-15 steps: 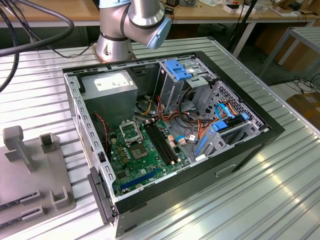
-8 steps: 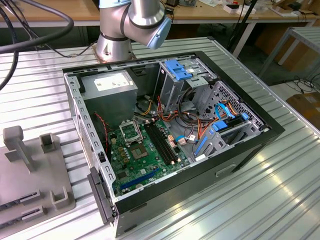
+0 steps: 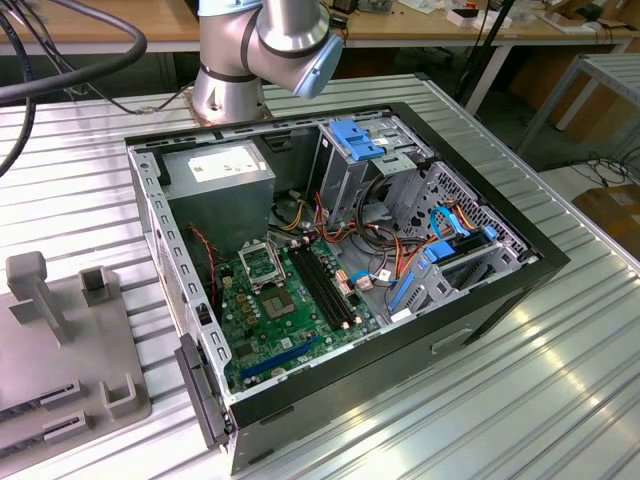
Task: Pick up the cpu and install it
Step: 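Pick up the cpu and move it towards the insertion slot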
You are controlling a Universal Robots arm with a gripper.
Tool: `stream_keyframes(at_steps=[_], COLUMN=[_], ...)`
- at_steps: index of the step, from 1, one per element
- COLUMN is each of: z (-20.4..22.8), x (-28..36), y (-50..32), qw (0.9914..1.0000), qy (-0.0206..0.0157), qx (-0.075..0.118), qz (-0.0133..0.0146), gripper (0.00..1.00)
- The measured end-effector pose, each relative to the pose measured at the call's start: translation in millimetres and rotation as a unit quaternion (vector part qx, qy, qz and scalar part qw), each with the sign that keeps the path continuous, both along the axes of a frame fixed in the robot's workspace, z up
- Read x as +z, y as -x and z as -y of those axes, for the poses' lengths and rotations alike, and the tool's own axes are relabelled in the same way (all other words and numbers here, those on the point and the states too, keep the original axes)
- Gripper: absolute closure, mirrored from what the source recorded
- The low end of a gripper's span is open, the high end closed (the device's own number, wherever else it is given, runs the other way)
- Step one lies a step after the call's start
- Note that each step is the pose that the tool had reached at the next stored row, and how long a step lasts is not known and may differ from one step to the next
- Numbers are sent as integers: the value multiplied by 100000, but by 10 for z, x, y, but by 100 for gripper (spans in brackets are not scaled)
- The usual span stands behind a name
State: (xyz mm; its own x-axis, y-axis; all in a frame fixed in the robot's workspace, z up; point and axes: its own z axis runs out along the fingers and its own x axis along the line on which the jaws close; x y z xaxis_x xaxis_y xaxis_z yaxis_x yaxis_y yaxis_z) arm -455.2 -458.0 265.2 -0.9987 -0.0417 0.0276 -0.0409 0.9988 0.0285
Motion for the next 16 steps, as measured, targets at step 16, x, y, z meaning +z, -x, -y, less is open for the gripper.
stream_keyframes(at_steps=[16], z=[0], x=[93], y=[0], qw=[100000], qy=[0], qx=[-1], qz=[3], gripper=[55])
